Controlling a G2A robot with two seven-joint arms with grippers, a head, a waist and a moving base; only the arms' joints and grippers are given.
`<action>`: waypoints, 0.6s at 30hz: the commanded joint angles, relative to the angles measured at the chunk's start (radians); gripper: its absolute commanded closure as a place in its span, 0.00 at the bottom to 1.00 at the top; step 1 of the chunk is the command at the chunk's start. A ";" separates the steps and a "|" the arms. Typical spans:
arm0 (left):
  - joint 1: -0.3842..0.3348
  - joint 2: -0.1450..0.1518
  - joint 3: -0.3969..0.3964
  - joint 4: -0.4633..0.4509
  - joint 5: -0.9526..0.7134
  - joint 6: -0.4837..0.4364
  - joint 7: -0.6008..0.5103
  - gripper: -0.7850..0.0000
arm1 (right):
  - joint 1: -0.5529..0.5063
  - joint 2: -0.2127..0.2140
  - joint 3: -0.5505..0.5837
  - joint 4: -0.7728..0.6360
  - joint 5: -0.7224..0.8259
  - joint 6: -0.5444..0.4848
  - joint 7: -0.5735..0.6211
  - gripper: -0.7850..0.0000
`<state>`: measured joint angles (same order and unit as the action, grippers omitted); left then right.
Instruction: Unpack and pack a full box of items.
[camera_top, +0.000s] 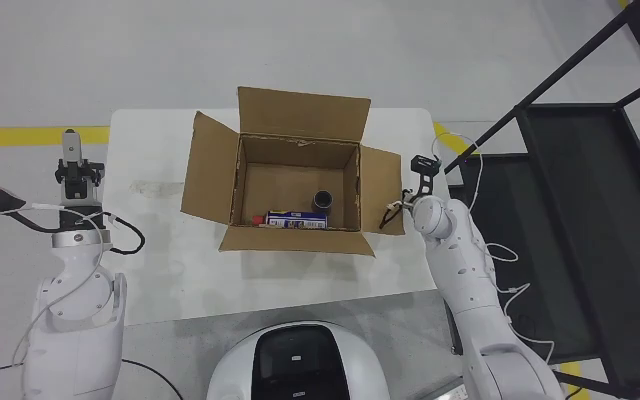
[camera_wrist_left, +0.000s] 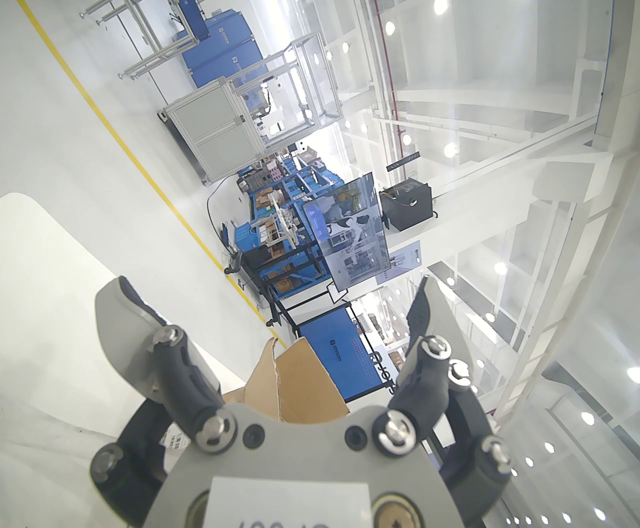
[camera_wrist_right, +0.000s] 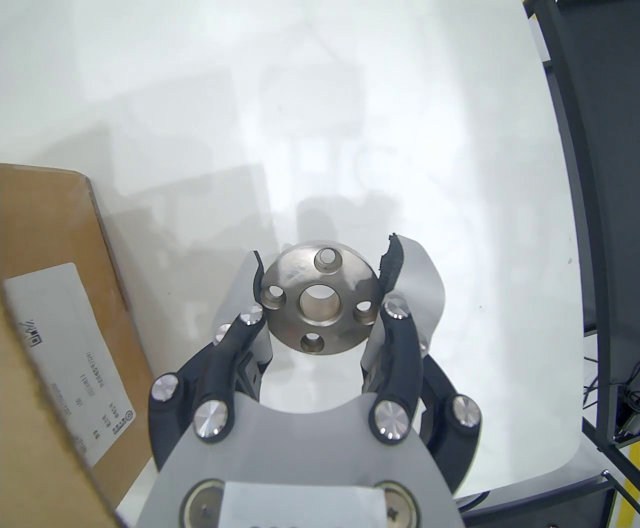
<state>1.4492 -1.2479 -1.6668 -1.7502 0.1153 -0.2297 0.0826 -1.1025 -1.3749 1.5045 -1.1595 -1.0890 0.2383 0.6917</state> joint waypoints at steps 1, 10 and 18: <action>0.000 0.000 0.000 0.000 0.000 0.000 0.000 0.00 | 0.004 0.000 -0.005 0.012 -0.001 0.002 -0.003 0.54; 0.000 0.000 0.000 0.000 0.000 0.000 0.000 0.00 | 0.035 -0.003 -0.023 0.063 0.027 0.014 -0.017 0.18; 0.000 0.000 0.000 0.000 0.000 0.000 0.000 0.00 | 0.037 0.001 -0.034 0.022 -0.027 0.047 -0.085 0.00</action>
<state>1.4492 -1.2479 -1.6668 -1.7502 0.1153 -0.2297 0.0826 -1.0613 -1.3755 1.4723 -1.1255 -1.0974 0.2820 0.6192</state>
